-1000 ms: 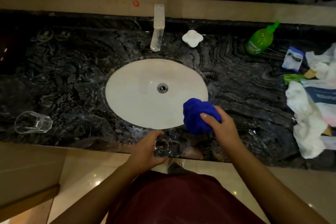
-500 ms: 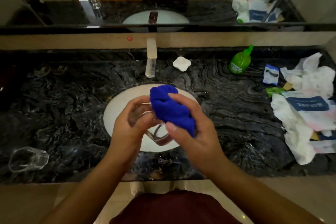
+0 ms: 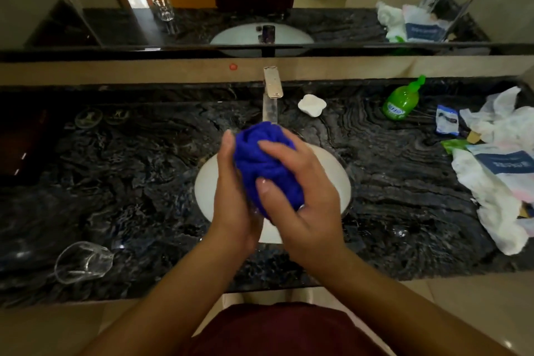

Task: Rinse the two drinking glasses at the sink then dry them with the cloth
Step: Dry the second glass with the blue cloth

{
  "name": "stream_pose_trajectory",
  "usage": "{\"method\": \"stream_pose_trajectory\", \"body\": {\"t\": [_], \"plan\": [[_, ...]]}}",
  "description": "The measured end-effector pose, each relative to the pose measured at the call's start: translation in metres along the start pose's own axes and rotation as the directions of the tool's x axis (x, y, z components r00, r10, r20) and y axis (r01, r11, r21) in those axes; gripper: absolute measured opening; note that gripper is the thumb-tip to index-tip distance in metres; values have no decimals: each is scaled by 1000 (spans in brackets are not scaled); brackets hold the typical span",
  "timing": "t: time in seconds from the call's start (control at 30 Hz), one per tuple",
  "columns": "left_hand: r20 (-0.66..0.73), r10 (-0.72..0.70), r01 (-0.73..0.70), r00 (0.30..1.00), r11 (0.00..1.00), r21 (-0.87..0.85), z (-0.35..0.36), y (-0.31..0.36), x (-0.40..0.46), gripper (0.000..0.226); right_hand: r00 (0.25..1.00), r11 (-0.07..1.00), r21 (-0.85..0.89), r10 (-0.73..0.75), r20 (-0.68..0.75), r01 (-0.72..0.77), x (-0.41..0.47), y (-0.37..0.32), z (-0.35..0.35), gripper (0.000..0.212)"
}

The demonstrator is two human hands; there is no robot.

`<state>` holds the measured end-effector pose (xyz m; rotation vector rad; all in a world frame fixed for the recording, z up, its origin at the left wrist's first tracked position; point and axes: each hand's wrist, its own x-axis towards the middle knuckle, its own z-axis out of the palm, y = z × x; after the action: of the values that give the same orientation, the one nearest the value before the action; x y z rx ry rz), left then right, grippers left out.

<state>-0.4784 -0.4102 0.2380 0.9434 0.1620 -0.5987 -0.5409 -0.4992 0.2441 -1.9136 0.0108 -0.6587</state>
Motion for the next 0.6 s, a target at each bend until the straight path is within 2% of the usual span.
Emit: {"method": "stream_pose_trajectory", "body": {"t": [0.07,0.17,0.23,0.37,0.47,0.6], "plan": [[-1,-8,8,1000,999,34,-3,5,5,58,990,986,92,139,-33,-136,13,-5,5,37],[-9,-26,27,1000,994,103,0,8,11,59,935,926,211,341,-103,-314,34,0,3,27],[0,-59,58,998,993,106,2,4,17,58,902,891,262,413,-129,-371,40,10,1,24],[-70,-8,21,998,981,191,10,3,36,65,943,916,258,330,-52,-306,27,26,0,32],[-153,31,4,988,975,220,9,8,52,82,968,959,135,244,66,-251,15,39,0,37],[-245,19,30,969,980,195,5,7,70,73,965,964,80,249,84,-255,11,53,3,40]]}}
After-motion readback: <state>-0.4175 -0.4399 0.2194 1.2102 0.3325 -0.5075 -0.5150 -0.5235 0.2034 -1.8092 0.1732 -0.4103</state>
